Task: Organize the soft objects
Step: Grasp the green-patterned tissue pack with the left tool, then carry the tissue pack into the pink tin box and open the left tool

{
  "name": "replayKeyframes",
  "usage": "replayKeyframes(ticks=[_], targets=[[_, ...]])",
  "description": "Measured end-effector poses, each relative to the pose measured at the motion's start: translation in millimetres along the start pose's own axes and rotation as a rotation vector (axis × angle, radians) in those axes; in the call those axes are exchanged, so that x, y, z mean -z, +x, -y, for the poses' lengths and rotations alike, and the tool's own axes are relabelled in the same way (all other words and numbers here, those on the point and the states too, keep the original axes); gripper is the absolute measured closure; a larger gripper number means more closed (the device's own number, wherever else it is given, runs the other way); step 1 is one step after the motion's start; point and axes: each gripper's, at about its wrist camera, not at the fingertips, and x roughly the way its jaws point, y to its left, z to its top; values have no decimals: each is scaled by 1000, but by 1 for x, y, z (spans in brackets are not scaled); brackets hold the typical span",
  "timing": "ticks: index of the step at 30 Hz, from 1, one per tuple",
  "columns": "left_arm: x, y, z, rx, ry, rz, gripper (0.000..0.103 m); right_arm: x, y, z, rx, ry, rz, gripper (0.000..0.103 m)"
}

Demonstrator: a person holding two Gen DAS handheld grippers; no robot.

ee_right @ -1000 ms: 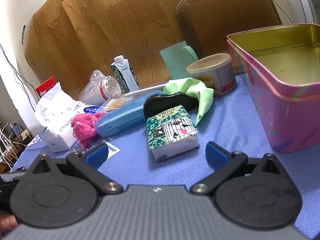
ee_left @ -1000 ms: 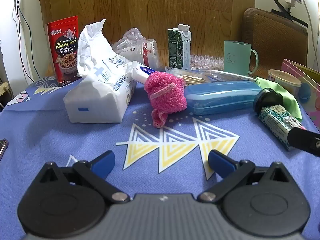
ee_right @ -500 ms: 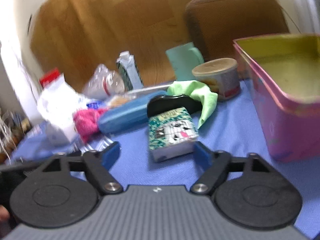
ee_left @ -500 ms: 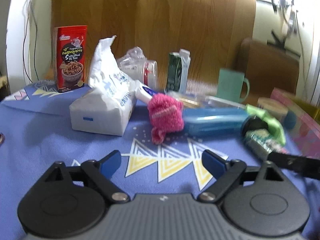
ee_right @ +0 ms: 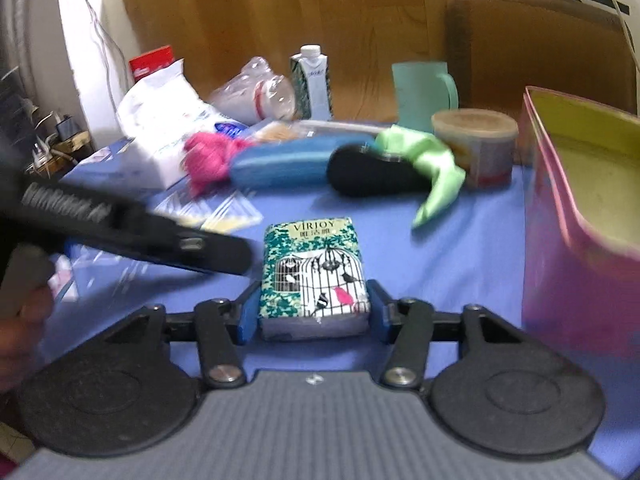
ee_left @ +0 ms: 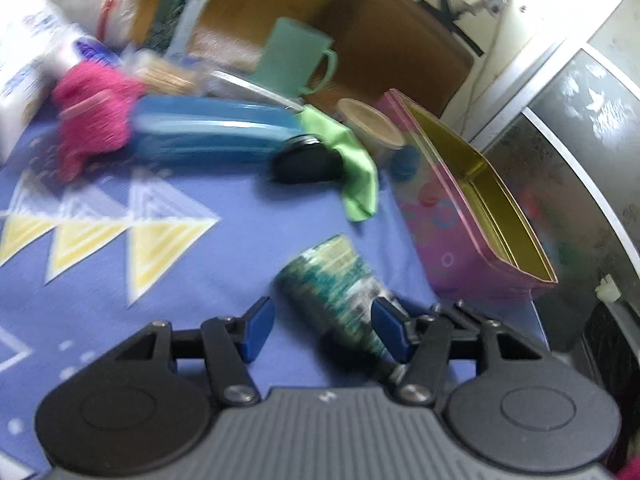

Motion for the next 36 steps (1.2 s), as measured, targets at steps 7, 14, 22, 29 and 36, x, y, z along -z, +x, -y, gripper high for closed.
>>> replayKeyframes(ticks=[7,14,22,29,36], targets=[[-31,7,87,25,147,76,74,-13,-30,8,77,-49,118,55],[-63,72,192,64,332,99,51,-42,-73,89,401,67,243,28],[-23,1,88,-78,239,243,51,-27,-91,81,311,94,297,37],[1,-65,-22,-222,-19,254,52,-77,29,3,57,-182,137,39],[5,-83,-34,-189,-57,281,52,-90,103,1,58,-306,-47,56]])
